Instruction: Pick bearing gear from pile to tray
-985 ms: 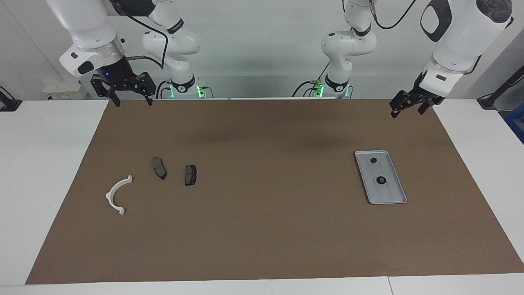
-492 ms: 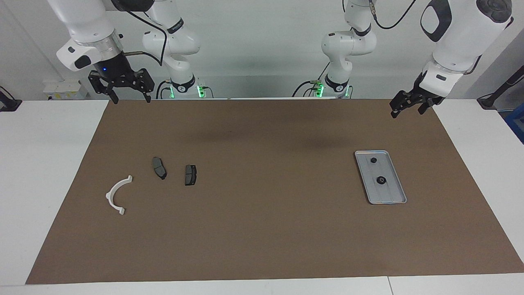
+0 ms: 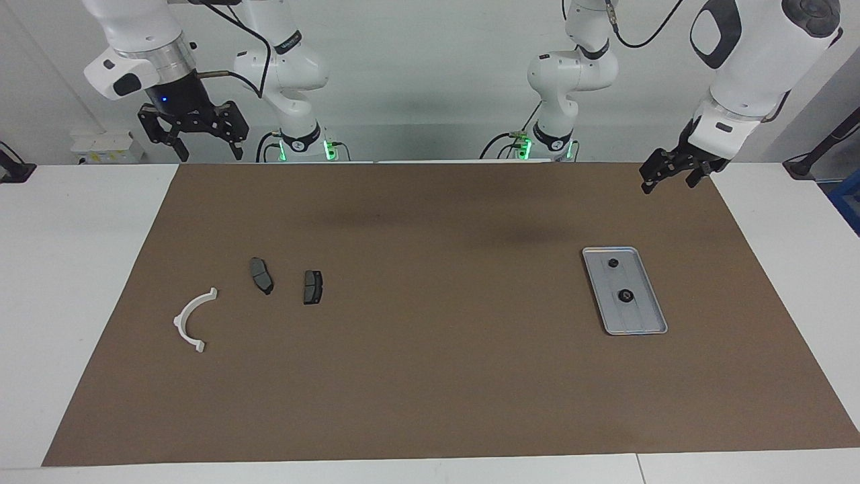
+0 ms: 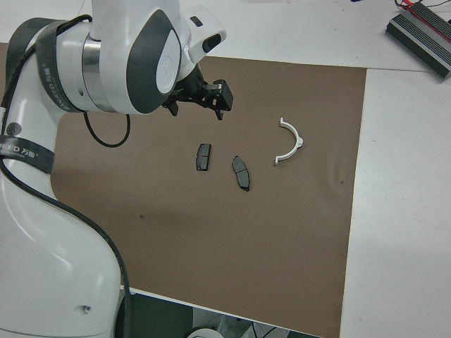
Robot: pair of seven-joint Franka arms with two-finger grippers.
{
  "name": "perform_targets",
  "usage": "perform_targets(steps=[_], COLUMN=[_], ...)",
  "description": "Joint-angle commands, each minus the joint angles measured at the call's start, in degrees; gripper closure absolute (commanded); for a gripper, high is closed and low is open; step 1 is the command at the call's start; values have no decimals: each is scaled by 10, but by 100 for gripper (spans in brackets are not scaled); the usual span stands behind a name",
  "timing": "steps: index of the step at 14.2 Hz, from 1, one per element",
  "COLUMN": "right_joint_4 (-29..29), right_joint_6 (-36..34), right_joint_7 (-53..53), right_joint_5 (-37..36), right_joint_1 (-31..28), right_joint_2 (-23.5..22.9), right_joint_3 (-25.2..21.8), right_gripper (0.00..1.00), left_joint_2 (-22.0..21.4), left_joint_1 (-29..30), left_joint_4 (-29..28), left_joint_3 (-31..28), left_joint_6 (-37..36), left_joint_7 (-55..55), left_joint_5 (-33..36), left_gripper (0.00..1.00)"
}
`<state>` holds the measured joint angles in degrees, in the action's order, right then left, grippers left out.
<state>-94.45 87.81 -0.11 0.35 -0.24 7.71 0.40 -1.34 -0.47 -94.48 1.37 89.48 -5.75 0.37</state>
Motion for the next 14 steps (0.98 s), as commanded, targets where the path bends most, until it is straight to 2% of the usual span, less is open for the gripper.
perform_targets(steps=[1,14], right_joint_4=[-2,-2], right_joint_6=[-6,-6], right_joint_7=[-13,-13], right_joint_5=[7,7], right_joint_1=[-9,-9], right_joint_2=[6,6], right_joint_3=[2,2], right_gripper=[0,0], left_joint_2=[-3,-3], left_joint_1=[-7,-1], left_joint_4=[-1,-2], left_joint_3=[-6,-5], left_joint_6=[-8,7], left_joint_7=[0,4], left_joint_5=[-5,-5], left_gripper=[0,0])
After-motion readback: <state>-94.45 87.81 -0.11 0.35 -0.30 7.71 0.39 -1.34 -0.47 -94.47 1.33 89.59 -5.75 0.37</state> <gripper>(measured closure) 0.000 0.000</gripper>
